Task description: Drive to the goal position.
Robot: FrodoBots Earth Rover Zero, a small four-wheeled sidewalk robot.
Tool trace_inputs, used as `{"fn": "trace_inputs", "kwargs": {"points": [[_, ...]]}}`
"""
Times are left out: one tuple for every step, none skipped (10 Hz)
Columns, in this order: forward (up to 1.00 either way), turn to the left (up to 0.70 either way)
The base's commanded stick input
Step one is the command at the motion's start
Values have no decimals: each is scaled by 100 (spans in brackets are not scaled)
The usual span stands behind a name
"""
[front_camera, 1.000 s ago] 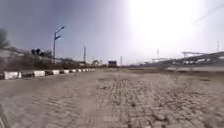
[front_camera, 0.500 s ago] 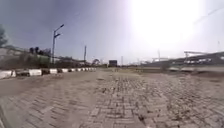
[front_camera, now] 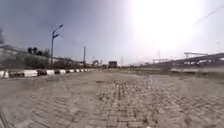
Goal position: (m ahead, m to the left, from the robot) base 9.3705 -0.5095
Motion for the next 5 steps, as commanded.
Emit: {"fn": "trace_inputs", "kwargs": {"points": [[100, 0], [100, 0], [100, 0], [100, 0], [100, 0]]}}
